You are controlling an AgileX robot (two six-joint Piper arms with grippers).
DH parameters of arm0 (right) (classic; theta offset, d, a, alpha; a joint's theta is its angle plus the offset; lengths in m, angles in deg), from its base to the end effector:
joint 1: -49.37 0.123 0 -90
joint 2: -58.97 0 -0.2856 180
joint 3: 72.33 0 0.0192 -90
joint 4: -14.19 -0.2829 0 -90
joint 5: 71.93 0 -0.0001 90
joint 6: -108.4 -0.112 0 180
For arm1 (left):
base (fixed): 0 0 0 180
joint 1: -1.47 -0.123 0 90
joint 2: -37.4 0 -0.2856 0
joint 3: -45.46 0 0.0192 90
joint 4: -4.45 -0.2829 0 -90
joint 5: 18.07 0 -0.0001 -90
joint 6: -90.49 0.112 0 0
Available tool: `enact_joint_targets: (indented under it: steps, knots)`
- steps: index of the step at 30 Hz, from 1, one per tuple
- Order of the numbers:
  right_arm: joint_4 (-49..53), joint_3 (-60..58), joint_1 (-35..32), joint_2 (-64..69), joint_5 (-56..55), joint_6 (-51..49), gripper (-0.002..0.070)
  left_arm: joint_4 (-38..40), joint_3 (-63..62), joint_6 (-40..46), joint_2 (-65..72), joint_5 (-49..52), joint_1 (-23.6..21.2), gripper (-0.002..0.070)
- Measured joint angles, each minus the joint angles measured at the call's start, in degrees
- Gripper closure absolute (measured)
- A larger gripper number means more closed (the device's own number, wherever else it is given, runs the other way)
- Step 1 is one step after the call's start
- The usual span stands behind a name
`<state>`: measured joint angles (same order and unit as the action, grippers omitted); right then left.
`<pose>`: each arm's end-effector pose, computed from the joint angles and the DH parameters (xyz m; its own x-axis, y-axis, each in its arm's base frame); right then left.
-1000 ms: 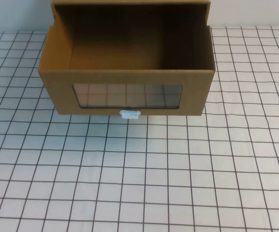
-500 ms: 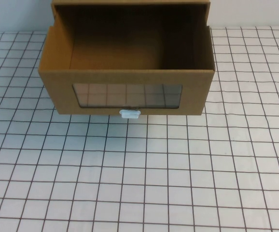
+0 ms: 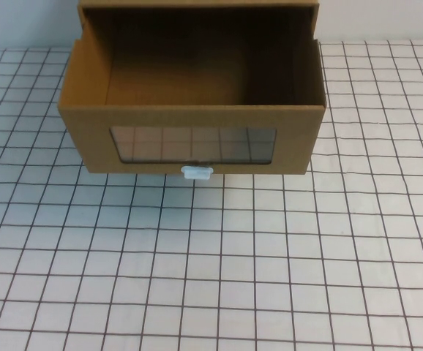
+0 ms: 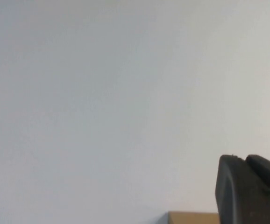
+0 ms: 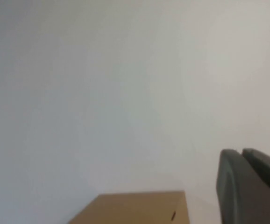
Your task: Close the shoe box
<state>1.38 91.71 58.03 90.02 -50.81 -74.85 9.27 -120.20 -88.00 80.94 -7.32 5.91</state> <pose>0.0505 0.0168 0.5196 0.3041 0.3111 -0.9004 -0.3140 0.9251 0.2136 0.1261 -0.0116 0.5272 0.3581 -0.0842 -0.9299 0.1123 0.9926 -0.0467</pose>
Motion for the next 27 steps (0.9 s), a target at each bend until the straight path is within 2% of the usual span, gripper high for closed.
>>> enact_joint_targets:
  steps: [11, 16, 19, 24, 27]
  knots:
    - [-5.82, 0.15, 0.00, 3.60, 5.82, 0.22, 0.0690, 0.00, -0.05, -8.75, 5.94, 4.36, 0.00, 0.0679]
    - [-9.12, 0.15, 2.86, 8.07, 10.31, 11.08, 0.0689, 0.10, -2.48, -5.90, 11.12, 6.85, 0.12, 0.0679]
    - [-14.52, 0.15, 6.62, 11.80, 15.10, 23.47, 0.0689, 3.64, -7.06, 2.17, 16.31, 10.15, 2.01, 0.0679]
    - [-28.38, 0.15, 13.19, 20.17, 27.32, 42.81, 0.0690, 17.35, -20.12, 25.86, 27.48, 20.35, 7.10, 0.0679]
    - [-33.29, 0.15, 16.15, 24.96, 32.07, 47.37, 0.0689, 25.09, -28.91, 36.70, 35.41, 27.30, 8.71, 0.0679]
